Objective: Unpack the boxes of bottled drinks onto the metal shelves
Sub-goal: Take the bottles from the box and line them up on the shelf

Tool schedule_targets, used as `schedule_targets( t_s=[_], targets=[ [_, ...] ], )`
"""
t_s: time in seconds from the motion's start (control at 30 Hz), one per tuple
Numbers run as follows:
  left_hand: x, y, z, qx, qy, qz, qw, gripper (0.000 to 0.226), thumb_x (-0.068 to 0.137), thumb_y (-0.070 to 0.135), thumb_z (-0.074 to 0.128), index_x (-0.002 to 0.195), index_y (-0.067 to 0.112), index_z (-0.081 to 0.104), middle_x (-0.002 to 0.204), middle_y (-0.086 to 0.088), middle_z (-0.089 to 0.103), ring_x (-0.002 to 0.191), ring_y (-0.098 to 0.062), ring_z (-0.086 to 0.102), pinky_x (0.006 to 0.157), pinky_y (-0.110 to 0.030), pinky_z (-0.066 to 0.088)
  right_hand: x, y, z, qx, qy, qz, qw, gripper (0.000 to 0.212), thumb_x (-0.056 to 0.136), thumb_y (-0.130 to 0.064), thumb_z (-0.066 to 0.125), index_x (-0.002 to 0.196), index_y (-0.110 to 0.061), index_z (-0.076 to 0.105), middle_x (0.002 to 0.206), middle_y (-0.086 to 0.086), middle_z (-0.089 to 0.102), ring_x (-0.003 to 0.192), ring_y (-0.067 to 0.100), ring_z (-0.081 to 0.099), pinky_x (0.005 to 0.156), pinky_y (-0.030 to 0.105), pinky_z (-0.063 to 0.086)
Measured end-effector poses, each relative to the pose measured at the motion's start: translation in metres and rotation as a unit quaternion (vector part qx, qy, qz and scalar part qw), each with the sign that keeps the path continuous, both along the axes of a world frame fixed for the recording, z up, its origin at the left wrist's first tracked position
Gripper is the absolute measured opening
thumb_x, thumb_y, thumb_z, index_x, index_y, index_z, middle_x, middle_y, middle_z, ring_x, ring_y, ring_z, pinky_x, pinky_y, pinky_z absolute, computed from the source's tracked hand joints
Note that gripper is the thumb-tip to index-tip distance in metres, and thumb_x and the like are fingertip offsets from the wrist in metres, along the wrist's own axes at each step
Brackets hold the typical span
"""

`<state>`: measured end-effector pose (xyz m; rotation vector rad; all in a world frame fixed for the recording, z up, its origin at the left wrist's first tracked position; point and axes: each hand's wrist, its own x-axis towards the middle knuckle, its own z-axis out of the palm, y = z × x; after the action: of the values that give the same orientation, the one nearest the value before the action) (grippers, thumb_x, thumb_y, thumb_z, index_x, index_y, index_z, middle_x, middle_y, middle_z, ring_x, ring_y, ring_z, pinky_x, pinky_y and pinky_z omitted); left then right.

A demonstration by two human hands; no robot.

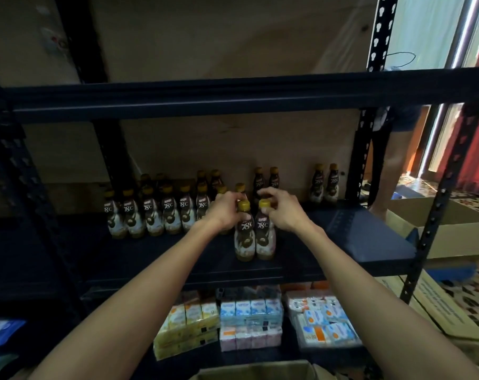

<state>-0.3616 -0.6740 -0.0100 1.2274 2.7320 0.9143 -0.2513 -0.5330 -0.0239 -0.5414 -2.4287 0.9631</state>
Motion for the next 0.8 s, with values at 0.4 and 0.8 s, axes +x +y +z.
schedule_targets(
  t_s=[0.4,0.8],
  targets=[
    [-0.004,0.002,-0.003,0.000,-0.022,0.002,1.000,0.065,0.080,0.029,0.082,0.138,0.026,0.055,0.135,-0.014,0.051,0.119,-0.029,0.055,0.104,-0.040,0.047,-0.002,0.007,-0.001,0.013,-0.011,0.003,1.000,0.032,0.097,-0.022,0.065,0.125,-0.036,0.067,0.136,0.005,0.053,0.118,0.019,0.056,0.092,0.023,0.049],
    [-0.006,0.002,-0.006,0.004,-0.015,-0.002,1.000,0.064,0.079,0.031,0.082,0.137,0.028,0.055,0.133,-0.011,0.056,0.123,-0.027,0.054,0.104,-0.037,0.045,-0.004,0.009,-0.006,0.001,0.020,0.026,0.999,0.028,0.097,-0.019,0.065,0.118,-0.038,0.071,0.129,0.002,0.060,0.121,0.017,0.056,0.100,0.027,0.047]
  ],
)
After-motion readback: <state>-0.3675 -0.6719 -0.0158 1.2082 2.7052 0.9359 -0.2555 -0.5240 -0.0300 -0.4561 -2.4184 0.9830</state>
